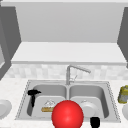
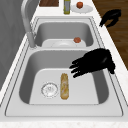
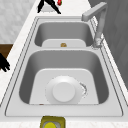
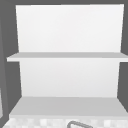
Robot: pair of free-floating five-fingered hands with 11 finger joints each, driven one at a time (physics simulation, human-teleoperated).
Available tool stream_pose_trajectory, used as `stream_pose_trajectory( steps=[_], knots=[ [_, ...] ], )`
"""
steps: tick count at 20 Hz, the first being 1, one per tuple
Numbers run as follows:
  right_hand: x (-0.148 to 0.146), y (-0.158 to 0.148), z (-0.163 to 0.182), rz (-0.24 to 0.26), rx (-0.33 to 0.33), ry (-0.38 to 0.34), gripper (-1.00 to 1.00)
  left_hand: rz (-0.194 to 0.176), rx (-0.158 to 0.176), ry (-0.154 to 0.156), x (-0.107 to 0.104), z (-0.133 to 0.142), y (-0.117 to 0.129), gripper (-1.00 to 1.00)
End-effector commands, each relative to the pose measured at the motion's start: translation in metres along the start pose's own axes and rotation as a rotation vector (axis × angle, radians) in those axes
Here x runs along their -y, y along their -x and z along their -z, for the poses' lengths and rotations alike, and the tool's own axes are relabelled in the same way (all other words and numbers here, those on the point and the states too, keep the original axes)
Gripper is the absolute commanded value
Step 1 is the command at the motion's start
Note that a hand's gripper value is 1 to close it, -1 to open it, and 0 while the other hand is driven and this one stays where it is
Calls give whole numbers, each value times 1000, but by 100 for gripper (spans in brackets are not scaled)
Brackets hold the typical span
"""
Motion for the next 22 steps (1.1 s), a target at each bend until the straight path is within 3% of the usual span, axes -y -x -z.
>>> stream_pose_trajectory(
  steps=[1,12,17,18,22],
  knots=[
    [0,0,0,0,0,0,0,11,0,29,-8,-12,-23,-100],
    [0,0,0,0,0,0,0,17,17,37,-36,-45,-83,-100],
    [0,0,0,0,0,0,0,16,10,47,-37,-64,-107,-100],
    [0,0,0,0,0,0,0,1,4,16,-34,-75,-108,-100],
    [0,0,0,0,0,0,0,4,-12,28,-35,-93,-128,-100]
  ],
)
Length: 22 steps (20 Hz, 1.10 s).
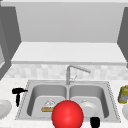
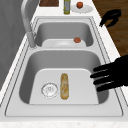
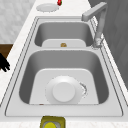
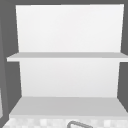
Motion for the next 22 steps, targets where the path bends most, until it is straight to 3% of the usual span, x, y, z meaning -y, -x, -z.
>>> stream_pose_trajectory(
  steps=[1,2,22],
  knots=[
    [0,0,0,0,0,0,0,-2,-12,24,1,-20,-18,-100],
    [0,0,0,0,0,0,0,-3,-12,14,1,-30,-20,-100],
    [0,0,0,0,0,0,0,-1,-36,70,-4,-145,-105,-100]
  ],
)
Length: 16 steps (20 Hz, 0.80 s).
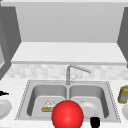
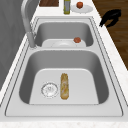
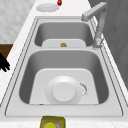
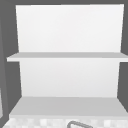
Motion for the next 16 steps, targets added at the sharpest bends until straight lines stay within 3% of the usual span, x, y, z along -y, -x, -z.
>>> stream_pose_trajectory(
  steps=[1,9,16],
  knots=[
    [0,0,0,0,0,0,0,5,-12,54,-5,-15,-18,-100],
    [0,0,0,0,0,0,0,-6,-20,65,-27,-39,-53,-100],
    [0,0,0,0,0,0,0,-10,-59,73,-52,-50,-90,-100]
  ],
)
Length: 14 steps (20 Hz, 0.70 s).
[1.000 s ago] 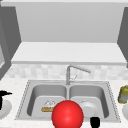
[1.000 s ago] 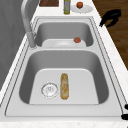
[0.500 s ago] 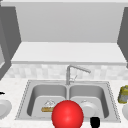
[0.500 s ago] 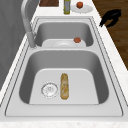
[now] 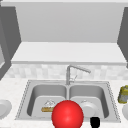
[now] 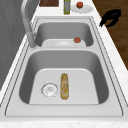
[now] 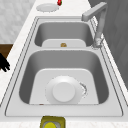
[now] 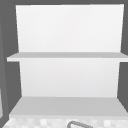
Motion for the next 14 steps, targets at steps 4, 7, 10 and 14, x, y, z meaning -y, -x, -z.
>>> stream_pose_trajectory(
  steps=[4,7,10,14],
  knots=[
    [0,0,0,0,0,0,0,-5,-44,52,-20,-6,-39,-100],
    [0,0,0,0,0,0,0,-5,-50,51,-26,0,-62,-100],
    [0,0,0,0,0,0,0,-4,-60,51,-33,9,-86,-100],
    [0,0,0,0,0,0,0,-3,-69,50,-39,21,-119,-100]
  ],
)
